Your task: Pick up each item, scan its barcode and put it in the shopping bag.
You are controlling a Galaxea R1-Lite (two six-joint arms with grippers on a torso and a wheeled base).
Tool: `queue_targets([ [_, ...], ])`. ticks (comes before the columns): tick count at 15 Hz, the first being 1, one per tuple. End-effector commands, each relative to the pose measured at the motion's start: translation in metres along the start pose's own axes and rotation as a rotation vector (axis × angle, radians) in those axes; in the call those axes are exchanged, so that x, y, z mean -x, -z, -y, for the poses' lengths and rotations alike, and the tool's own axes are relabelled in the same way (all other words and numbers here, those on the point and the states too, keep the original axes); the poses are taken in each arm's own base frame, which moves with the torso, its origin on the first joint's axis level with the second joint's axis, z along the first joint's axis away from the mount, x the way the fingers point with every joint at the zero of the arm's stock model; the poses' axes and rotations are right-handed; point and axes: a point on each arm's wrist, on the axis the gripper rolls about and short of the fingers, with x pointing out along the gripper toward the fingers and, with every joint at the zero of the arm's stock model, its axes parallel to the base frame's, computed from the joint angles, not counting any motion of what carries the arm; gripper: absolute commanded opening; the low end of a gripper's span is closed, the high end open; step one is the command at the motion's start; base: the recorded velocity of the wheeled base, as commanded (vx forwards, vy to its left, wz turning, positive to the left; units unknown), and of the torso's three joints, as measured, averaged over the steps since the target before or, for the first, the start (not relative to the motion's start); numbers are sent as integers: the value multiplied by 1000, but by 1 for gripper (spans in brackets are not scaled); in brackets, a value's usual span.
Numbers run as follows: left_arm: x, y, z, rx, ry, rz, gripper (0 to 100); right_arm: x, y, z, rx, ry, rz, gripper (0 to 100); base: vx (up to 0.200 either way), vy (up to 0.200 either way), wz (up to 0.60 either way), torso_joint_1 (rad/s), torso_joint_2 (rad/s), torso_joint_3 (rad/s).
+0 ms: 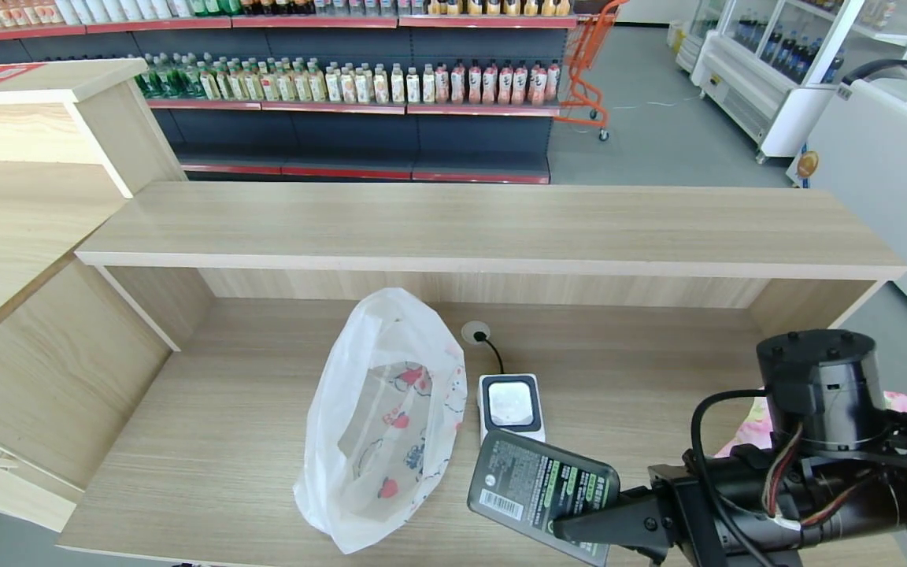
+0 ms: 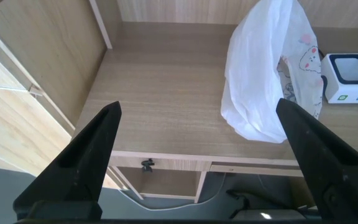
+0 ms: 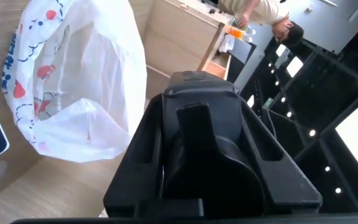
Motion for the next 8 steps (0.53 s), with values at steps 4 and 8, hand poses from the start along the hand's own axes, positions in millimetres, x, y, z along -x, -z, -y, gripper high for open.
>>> queue_targets([
  [4, 0, 0, 0, 0, 0, 0, 100, 0, -3, -2, -12, -5, 9, 0, 0, 0, 0, 0, 0, 0],
  [8, 0, 0, 0, 0, 0, 0, 100, 0, -3, -2, -14, -5, 9, 0, 0, 0, 0, 0, 0, 0],
])
